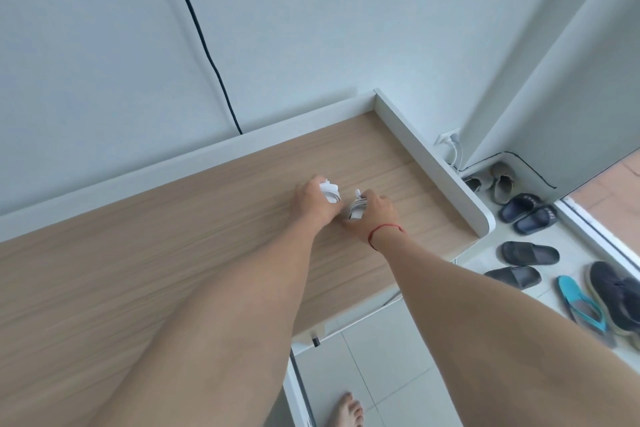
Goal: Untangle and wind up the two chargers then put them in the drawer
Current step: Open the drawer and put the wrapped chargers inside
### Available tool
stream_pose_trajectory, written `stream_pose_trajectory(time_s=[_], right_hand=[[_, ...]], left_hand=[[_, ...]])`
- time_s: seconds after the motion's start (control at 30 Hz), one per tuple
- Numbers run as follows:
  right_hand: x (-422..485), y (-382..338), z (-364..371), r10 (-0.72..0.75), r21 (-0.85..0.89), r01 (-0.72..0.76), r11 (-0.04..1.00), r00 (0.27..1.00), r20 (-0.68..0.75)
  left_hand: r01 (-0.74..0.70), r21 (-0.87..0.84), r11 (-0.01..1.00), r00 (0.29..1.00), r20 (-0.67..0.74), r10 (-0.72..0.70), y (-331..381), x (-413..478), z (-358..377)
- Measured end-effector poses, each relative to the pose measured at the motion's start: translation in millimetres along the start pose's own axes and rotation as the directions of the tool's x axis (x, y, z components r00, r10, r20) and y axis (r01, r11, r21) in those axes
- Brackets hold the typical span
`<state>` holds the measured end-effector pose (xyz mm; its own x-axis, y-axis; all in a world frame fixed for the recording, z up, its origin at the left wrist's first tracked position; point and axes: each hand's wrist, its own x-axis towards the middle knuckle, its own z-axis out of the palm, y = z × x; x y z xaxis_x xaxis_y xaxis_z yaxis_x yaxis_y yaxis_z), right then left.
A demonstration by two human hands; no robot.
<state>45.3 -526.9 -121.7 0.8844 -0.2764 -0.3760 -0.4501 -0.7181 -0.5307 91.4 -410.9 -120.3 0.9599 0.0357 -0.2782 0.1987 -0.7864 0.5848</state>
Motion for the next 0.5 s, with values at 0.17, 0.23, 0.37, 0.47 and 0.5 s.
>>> stream_pose_trajectory(time_s=[0.17, 0.23, 0.37, 0.47, 0.5], right_hand=[[-20.1, -5.7, 3.7, -0.005, -0.007, 0.005, 1.000, 1.000, -0.022], [-34.2, -14.6, 8.3, -0.026, 0.000, 0.026, 1.000, 0.999, -0.020], [-73.3, -41.0, 18.4, -0.078, 0.035, 0.077, 0.996, 0.997, 0.014], [-114.1, -62.1, 31.6, -0.138, 0.046, 0.136, 0.990, 0.989, 0.044], [-130.0, -68.4, 38.0, -0.159, 0.050, 0.156, 0.986, 0.986, 0.058]], left_hand=[[0.074, -0.065, 0.995, 0.996, -0.045, -0.077, -25.1, -27.3, -21.7], [0.103, -0.090, 0.991, 0.991, -0.072, -0.110, -40.8, -44.5, -35.2], [0.131, -0.106, 0.986, 0.982, -0.122, -0.143, -69.1, -83.8, -72.0], [0.146, -0.119, 0.982, 0.978, -0.135, -0.162, -94.0, -122.7, -100.7], [0.152, -0.119, 0.981, 0.976, -0.137, -0.168, -104.2, -138.2, -108.9]])
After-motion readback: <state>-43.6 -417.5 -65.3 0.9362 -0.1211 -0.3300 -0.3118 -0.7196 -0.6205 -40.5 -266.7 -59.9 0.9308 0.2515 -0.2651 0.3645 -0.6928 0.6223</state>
